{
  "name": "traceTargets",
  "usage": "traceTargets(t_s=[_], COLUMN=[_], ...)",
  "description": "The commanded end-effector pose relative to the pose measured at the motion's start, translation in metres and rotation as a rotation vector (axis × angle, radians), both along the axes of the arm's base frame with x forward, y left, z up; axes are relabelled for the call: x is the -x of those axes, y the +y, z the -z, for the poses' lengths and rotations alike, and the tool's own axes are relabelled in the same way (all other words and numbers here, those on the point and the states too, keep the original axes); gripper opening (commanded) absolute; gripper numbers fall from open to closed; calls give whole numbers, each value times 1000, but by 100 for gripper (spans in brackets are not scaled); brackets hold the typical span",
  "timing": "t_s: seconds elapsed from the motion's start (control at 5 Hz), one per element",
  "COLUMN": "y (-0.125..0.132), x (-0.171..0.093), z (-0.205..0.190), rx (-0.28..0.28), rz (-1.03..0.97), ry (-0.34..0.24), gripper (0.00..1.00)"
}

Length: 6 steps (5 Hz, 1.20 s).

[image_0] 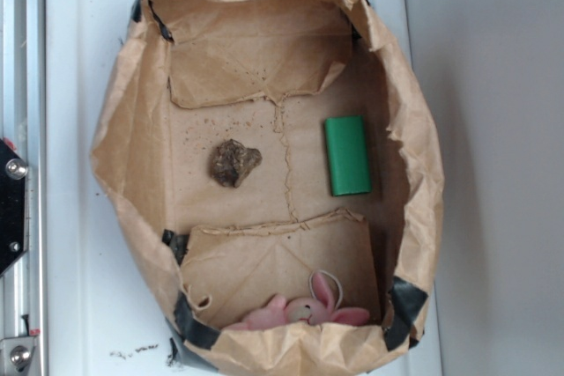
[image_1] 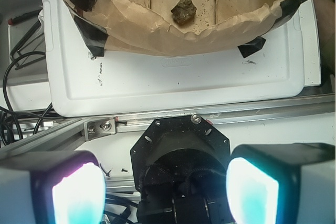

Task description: Grab the rock.

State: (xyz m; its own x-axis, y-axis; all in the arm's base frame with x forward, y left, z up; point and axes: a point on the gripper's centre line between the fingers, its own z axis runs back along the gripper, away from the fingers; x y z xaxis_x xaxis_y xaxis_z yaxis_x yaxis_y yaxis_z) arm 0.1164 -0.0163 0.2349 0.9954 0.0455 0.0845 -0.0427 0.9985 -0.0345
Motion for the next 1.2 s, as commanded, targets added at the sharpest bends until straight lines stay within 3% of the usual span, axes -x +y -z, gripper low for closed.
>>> traceTargets(t_s=[0.0,0.4,0.8,1.0], y=[0,8,24,43], x=[0,-97,-139,-148], z=[0,13,51,68], rx=[0,-27,-46,-22], rz=[0,-136,-77,-55], ry=[0,12,-126,-103], gripper=[100,100,100,100])
